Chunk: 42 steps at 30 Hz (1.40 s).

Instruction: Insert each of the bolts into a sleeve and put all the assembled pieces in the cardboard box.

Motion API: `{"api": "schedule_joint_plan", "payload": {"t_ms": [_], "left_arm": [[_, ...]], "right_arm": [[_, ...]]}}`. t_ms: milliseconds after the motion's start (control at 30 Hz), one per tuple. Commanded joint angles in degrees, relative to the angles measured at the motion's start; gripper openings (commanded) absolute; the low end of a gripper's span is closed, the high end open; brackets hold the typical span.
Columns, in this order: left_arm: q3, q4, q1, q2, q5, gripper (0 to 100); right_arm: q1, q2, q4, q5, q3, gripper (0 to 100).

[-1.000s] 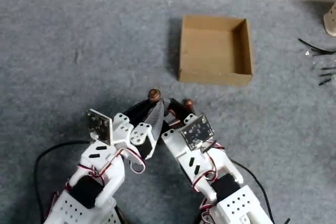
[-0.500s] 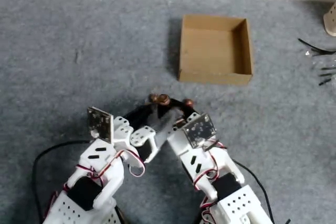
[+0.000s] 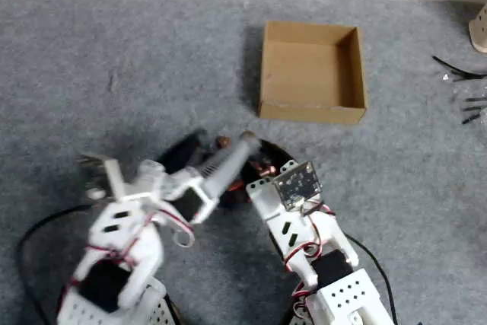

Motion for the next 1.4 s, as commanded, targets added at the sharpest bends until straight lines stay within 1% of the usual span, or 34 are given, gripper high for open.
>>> {"api": "schedule_joint_plan", "payload": {"t_ms": [0,100,167,233,300,333,400,467,500,600,667,733,867,1000,1067,1133,1267,1367], "left_arm": [[-3.1,5.2,-2.2,-0.1,1.3,30],[3.6,4.8,-2.5,0.0,0.4,30],[7.3,2.5,-2.4,0.0,-3.6,26],[9.5,0.4,-2.5,-0.1,-6.8,17],[10.9,-1.6,-2.6,-0.1,-9.2,4],[11.4,-2.8,-2.6,-0.1,-10.5,0],[13.5,-5.0,-2.9,-0.1,-12.3,4],[15.3,-7.2,-5.8,-0.1,-15.5,2],[15.8,-8.2,-7.7,0.0,-18.6,1],[16.5,-8.5,-13.6,0.2,-29.9,1],[18.2,-8.4,-15.0,0.2,-36.5,1],[18.3,-6.8,-15.1,0.5,-40.8,1],[18.3,-5.7,-15.2,0.7,-42.4,1],[18.3,-5.6,-15.2,0.8,-42.4,1],[18.3,-5.6,-15.2,0.8,-42.4,1],[18.3,-5.6,-15.2,1.1,-42.4,1],[18.3,-5.9,-15.2,2.3,-42.5,1],[18.3,-5.9,-15.2,2.8,-42.5,1]], "right_arm": [[2.5,-0.8,-0.7,0.1,6.7,0.5],[2.7,-0.7,-0.7,0.1,6.7,0.5],[2.8,-0.6,-0.4,0.1,6.7,0.5],[3.6,-0.5,-0.2,0.1,6.7,0.5],[5.2,-0.5,-0.2,0.1,6.7,0.5],[5.9,-0.5,-0.2,0.1,6.7,0.5],[7.0,-0.5,-0.1,0.1,6.7,0.5],[8.2,-0.4,-0.1,0.1,6.7,0.5],[9.0,-0.4,-0.1,0.1,6.7,0.5],[10.0,-0.5,0.0,0.1,6.7,0.5],[9.9,-0.8,2.7,0.2,6.7,0.5],[10.0,-0.8,7.3,0.2,6.4,0.5],[10.0,-0.3,12.4,0.2,0.3,0.5],[10.0,1.0,13.0,0.3,-3.6,0.5],[10.0,5.1,11.9,0.3,-7.7,0.5],[10.2,12.3,9.6,0.2,-13.4,0.5],[13.0,34.9,5.8,-0.1,-30.5,0.5],[16.1,54.1,5.9,-4.4,-46.4,0.5]]}}
